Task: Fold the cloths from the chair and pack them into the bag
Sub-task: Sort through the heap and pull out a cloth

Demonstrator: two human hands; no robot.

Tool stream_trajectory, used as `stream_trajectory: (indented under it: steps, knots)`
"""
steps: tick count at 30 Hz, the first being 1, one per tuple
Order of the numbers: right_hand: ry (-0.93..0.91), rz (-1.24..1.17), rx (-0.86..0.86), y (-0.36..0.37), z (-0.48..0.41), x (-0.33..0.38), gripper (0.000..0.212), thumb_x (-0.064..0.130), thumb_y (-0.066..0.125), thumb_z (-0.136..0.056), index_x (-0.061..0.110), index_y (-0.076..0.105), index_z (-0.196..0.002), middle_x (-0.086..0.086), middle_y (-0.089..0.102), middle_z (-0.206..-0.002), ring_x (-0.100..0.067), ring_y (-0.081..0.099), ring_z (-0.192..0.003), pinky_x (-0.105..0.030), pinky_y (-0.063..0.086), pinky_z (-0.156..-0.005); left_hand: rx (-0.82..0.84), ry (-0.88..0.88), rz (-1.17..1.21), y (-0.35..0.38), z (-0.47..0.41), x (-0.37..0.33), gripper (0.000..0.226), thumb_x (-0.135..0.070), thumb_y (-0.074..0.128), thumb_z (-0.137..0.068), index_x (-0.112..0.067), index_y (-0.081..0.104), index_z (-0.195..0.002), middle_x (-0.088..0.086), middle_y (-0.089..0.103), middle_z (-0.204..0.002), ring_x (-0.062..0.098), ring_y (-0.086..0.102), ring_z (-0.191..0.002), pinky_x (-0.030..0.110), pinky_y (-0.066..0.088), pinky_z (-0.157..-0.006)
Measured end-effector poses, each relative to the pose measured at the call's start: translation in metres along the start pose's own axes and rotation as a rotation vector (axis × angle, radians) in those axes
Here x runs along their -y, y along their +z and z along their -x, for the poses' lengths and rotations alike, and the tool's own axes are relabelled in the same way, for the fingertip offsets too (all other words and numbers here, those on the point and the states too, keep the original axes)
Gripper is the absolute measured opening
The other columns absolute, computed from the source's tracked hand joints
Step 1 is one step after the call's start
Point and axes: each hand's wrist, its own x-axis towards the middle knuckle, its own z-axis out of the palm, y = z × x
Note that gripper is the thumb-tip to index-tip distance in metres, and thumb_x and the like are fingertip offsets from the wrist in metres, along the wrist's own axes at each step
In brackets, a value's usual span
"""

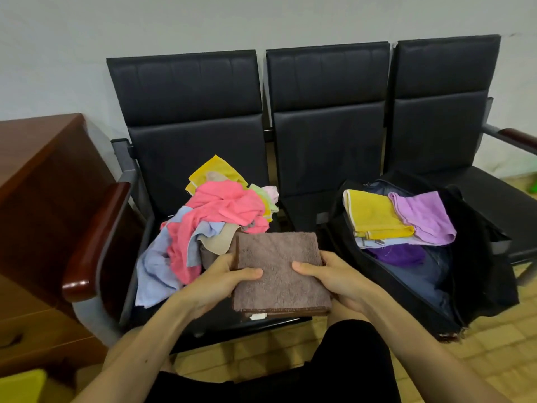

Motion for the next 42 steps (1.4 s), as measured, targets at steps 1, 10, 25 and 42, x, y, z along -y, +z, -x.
stream_trajectory:
  steps: [1, 10, 25, 42]
  knots:
    - [0.034, -0.002, 0.01, -0.002, -0.002, -0.006, 0.037, 0.024, 0.077, -0.084, 0.019, 0.062, -0.117, -0.002, 0.073, -0.111, -0.016, 0.072, -0.099, -0.034, 0.058, -0.086, 0.004, -0.013, -0.007, -0.002, -0.002, 0.008, 0.044, -0.008, 0.076, -0.081, -0.006, 0.062, -0.123, 0.012, 0.07, -0.122, 0.024, 0.068, -0.111, 0.037, 0.055, -0.095]
    - [-0.021, -0.068, 0.157, -0.024, 0.001, -0.016, 0.036, -0.014, 0.052, -0.091, 0.011, 0.078, -0.094, -0.01, 0.073, -0.106, -0.019, 0.071, -0.098, -0.029, 0.056, -0.075, 0.071, -0.093, 0.247, -0.012, 0.001, 0.016, 0.059, 0.022, 0.035, -0.094, -0.013, 0.081, -0.085, 0.011, 0.075, -0.105, 0.024, 0.072, -0.1, 0.03, 0.06, -0.078]
    - [0.016, -0.074, -0.121, -0.057, 0.004, -0.067, 0.059, 0.019, 0.083, -0.077, 0.02, 0.056, -0.129, -0.014, 0.063, -0.121, -0.026, 0.07, -0.104, -0.038, 0.06, -0.084, 0.127, -0.152, 0.143, 0.029, -0.033, 0.035, 0.045, 0.008, 0.035, -0.096, -0.01, 0.075, -0.102, 0.012, 0.067, -0.124, 0.027, 0.067, -0.108, 0.035, 0.056, -0.079]
    - [-0.057, 0.048, -0.717, -0.264, -0.016, -0.142, 0.041, 0.015, 0.078, -0.082, 0.022, 0.048, -0.109, -0.007, 0.065, -0.105, -0.019, 0.068, -0.09, -0.039, 0.062, -0.069, 0.242, 0.103, -0.659, 0.234, -0.206, 0.062, 0.035, -0.023, 0.076, -0.084, -0.042, 0.067, -0.112, -0.007, 0.053, -0.128, 0.009, 0.049, -0.122, 0.024, 0.04, -0.101]
